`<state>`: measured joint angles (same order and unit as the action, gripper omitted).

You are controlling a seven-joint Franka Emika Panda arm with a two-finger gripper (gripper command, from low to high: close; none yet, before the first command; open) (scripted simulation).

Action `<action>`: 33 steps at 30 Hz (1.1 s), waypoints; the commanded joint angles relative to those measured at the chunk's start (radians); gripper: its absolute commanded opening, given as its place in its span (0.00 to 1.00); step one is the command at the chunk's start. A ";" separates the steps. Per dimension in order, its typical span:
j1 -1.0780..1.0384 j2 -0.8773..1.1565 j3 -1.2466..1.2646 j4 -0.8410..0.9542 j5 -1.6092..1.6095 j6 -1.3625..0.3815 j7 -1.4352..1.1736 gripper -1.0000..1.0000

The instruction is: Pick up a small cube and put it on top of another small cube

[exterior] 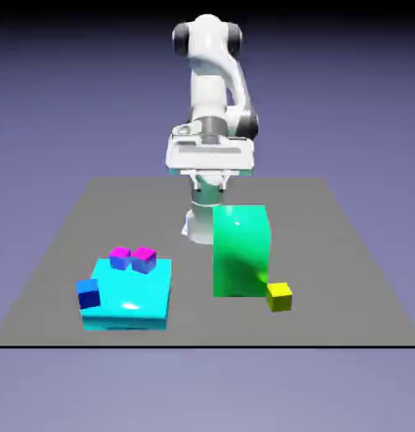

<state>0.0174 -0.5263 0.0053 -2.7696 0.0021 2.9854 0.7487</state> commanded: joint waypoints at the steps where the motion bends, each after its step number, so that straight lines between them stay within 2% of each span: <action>1: 0.005 0.036 0.004 0.034 0.002 -0.043 0.006 0.50; 33: 0.149 1.196 0.146 1.104 0.057 -1.413 0.209 0.50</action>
<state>0.1662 0.6697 0.1516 -1.6655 0.0594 1.5721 0.9580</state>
